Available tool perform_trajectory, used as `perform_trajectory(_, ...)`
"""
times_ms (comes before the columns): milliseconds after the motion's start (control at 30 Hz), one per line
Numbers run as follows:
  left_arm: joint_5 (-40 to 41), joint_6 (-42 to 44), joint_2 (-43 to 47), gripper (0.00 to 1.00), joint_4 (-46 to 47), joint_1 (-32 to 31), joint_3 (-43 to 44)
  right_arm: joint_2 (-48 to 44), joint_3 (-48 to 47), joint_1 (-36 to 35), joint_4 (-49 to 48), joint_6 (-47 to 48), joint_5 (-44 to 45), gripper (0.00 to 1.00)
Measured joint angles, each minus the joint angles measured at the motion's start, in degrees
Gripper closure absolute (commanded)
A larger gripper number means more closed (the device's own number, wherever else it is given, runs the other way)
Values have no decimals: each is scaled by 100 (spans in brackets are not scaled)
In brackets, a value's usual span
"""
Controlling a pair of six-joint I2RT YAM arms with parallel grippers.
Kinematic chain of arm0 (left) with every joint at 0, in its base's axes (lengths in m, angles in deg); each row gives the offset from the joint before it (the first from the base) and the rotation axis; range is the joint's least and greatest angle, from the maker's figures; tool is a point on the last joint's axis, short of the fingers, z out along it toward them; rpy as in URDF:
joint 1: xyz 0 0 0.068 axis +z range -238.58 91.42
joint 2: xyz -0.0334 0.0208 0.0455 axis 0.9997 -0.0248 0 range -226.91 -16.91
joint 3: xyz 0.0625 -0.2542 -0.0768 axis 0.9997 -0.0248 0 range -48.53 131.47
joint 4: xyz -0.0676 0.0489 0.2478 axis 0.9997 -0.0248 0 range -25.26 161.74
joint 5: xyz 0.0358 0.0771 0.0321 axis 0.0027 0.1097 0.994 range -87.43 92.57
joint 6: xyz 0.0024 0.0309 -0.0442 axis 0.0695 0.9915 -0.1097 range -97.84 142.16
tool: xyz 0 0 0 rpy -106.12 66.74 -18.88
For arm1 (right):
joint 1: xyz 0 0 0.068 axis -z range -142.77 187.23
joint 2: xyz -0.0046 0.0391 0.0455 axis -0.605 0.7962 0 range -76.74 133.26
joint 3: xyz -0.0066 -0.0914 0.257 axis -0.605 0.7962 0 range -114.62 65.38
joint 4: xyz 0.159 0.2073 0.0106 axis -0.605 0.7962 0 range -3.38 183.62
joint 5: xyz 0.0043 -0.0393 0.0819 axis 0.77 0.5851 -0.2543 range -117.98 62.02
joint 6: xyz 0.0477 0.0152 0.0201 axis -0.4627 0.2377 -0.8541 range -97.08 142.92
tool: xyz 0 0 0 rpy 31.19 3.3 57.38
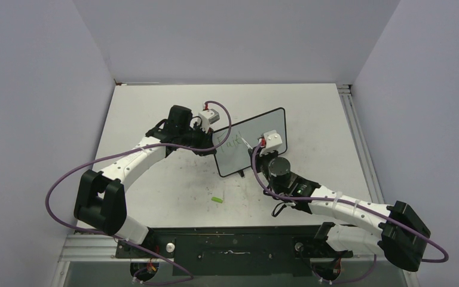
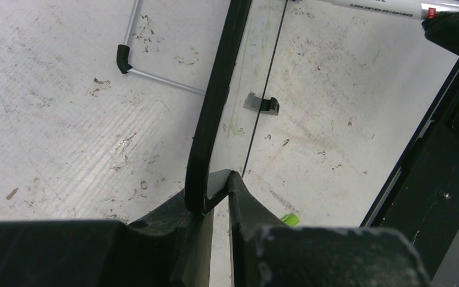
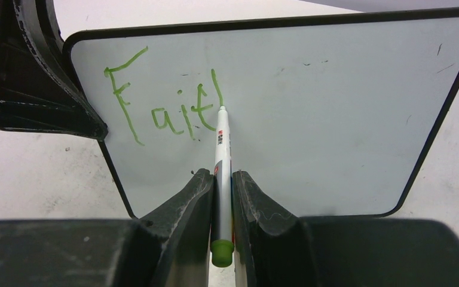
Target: Write a sentence on the whiteboard
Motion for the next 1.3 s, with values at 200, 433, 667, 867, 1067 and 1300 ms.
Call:
perform_trajectory(200, 0, 0, 0, 100, 0, 0, 0, -15, 96, -4, 17, -118, 20, 95)
perform_trajectory(433, 0, 0, 0, 100, 0, 0, 0, -33, 175, -37, 105, -210, 55, 95)
perform_trajectory(667, 0, 0, 0, 100, 0, 0, 0, -37, 177, -44, 138, -234, 68, 95)
perform_trajectory(867, 0, 2, 0, 100, -2, -4, 0, -37, 173, -46, 138, -186, 68, 95)
perform_trajectory(1067, 0, 2, 0, 100, -4, -7, 0, -24, 87, -66, 144, -55, 76, 95)
perform_trajectory(1300, 0, 4, 0, 100, -7, -9, 0, -2, -59, -66, 136, 83, 87, 95)
